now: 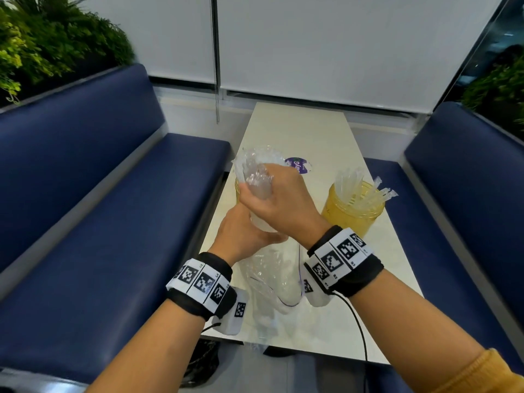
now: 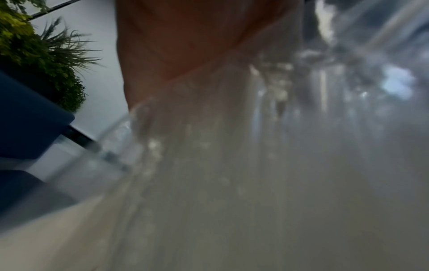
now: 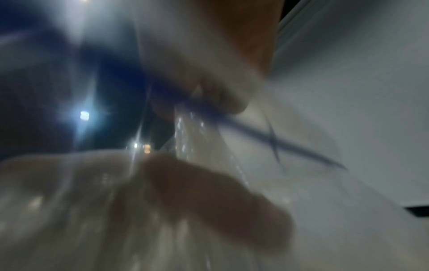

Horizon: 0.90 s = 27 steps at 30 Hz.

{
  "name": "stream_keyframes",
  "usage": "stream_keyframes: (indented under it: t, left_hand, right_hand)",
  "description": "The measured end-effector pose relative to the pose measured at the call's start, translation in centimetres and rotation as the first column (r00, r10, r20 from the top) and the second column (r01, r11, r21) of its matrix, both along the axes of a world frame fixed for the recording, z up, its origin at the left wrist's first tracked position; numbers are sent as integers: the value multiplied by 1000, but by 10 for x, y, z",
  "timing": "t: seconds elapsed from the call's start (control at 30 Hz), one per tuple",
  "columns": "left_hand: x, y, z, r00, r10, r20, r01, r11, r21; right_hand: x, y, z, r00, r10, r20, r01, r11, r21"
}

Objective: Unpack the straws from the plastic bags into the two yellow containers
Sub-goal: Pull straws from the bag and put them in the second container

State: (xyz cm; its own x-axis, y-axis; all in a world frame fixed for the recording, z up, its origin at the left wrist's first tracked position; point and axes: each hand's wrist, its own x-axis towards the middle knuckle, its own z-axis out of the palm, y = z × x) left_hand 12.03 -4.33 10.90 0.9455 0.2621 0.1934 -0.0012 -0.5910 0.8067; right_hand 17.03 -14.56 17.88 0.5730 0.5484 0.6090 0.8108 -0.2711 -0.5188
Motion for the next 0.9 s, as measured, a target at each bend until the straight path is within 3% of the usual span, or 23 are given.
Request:
stream_keyframes:
  t: [0.07,0.2,0.43,0.5,0.6,0.73,0.8,0.9]
  left_hand:
    - [0,2,-2,997,32,-72,-35,998,-49]
    - [-3,6,-1,988,60,-142,-62,998,-6]
    - [-8,11,-1,994,67,-88,-62,996,63]
    - [-8,13,-3,993,83,-81,-77,994,71]
    - [-7,15,-4,991,101,-86,-94,992,81]
    - [-5,11,-1,992,91,-85,-85,993,80]
    - [-3,8,0,993,85,-87,-78,993,84]
    - [-2,3,3,994,79,-82,-73,995,75]
  right_hand:
    - [1,0,17,1000,8,8,-8,999,44]
    - [8,-12,57,1000,-8,12,5,979,204]
    - [44,-69,125,993,-94,65,42,829,557]
    - [61,-91,134,964,-223,148,100,813,574]
    - [95,-120,128,879,-435,196,271,793,546]
    - [135,-131,84,764,-627,151,558,760,333]
    - [146,-130,56,727,-679,103,655,731,194]
    - [163,-127,11,730,-684,6,684,730,0]
